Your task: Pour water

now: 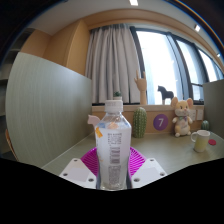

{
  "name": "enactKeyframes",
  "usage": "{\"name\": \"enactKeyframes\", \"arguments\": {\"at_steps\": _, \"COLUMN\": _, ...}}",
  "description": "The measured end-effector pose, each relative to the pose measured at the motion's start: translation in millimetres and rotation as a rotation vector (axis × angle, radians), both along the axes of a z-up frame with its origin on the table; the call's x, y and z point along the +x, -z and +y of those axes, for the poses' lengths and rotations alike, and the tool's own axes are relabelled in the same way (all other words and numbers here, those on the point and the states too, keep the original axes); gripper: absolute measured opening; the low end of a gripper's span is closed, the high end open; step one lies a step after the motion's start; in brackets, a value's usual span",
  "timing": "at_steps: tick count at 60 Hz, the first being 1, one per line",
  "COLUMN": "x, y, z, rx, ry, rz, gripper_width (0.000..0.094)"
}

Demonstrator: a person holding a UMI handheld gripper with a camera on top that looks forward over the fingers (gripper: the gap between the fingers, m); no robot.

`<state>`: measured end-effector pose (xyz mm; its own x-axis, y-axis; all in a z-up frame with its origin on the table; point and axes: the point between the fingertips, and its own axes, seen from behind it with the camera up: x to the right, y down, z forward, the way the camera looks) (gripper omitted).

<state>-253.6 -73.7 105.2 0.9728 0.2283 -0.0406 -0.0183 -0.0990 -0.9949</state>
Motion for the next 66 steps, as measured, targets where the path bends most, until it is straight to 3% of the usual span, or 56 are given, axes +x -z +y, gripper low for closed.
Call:
{"name": "enactKeyframes", "arguments": {"at_steps": 13, "x": 95.4, "y": -35.1, "z": 27.5, "rx": -0.033, "ry": 0.104, "rz": 0.268, "gripper_width": 0.0342}}
{"name": "enactKeyframes", "arguments": {"at_steps": 31, "x": 229.1, "y": -75.4, "z": 80.2, "rx": -0.047, "ry": 0.194, "rz": 0.983, "gripper_width": 0.0341}}
{"name": "enactKeyframes", "arguments": {"at_steps": 39, "x": 268.1, "y": -78.3, "z": 101.0, "rx": -0.064, "ry": 0.209, "rz": 1.273, "gripper_width": 0.0342}}
{"name": "enactKeyframes", "arguments": {"at_steps": 66, "x": 332.5, "y": -73.4, "z": 146.1, "rx": 0.022, "ry": 0.166, "rz": 2.128, "gripper_width": 0.0343}}
